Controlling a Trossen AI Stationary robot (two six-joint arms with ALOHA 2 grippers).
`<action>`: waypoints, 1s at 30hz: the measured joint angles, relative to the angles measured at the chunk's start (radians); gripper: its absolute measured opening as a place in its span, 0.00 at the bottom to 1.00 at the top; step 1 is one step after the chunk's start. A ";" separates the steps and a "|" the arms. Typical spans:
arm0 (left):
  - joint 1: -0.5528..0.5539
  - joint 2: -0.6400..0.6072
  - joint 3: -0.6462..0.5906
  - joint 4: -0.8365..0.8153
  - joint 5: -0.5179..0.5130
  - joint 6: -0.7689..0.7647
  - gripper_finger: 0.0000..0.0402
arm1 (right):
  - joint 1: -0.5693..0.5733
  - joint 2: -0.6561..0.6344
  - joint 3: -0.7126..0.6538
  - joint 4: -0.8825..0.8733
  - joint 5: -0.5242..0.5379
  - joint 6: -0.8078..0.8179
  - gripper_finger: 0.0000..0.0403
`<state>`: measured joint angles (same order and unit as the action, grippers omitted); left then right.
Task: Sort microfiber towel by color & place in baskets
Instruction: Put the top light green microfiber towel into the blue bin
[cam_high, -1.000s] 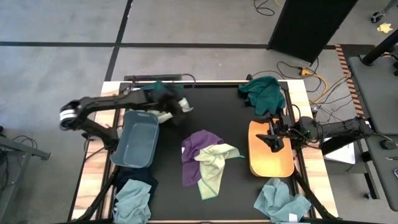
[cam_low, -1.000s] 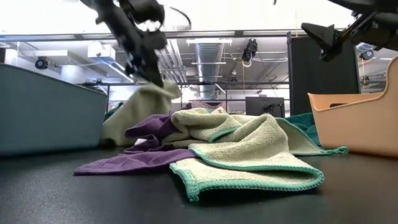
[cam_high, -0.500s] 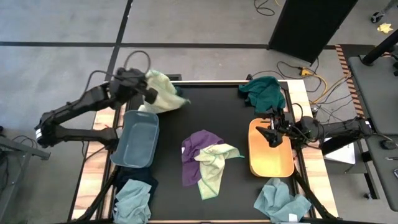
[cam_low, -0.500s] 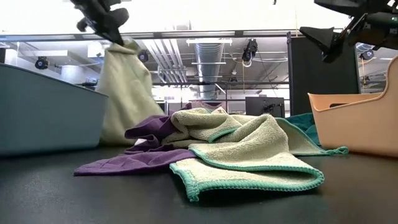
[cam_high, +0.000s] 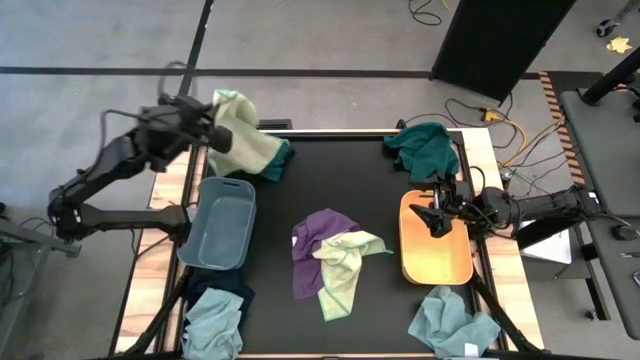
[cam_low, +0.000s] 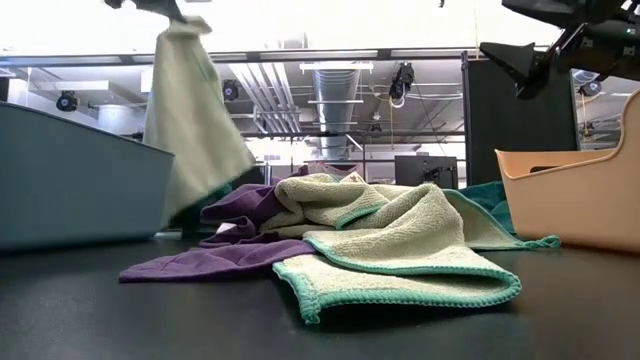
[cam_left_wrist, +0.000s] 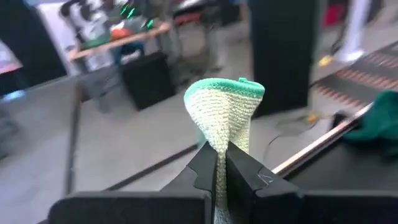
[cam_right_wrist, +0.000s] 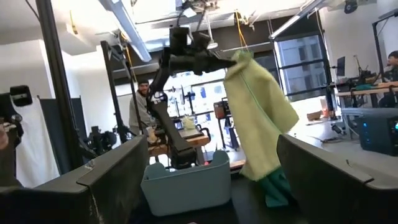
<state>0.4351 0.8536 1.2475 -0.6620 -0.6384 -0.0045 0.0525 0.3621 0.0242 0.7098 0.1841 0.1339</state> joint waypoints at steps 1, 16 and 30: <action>0.000 -0.006 0.028 -0.008 0.036 0.003 0.00 | 0.000 0.000 0.000 0.002 0.000 0.005 0.87; 0.000 -0.091 0.362 -0.322 1.087 0.032 0.00 | 0.000 0.001 0.000 0.003 0.000 0.015 0.87; 0.000 -0.269 0.356 -0.483 0.996 0.033 0.00 | 0.000 0.001 0.000 0.002 0.003 0.067 0.87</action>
<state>0.4347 0.5848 1.6039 -1.1453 0.3576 0.0280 0.0521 0.3630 0.0242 0.7116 0.1866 0.2008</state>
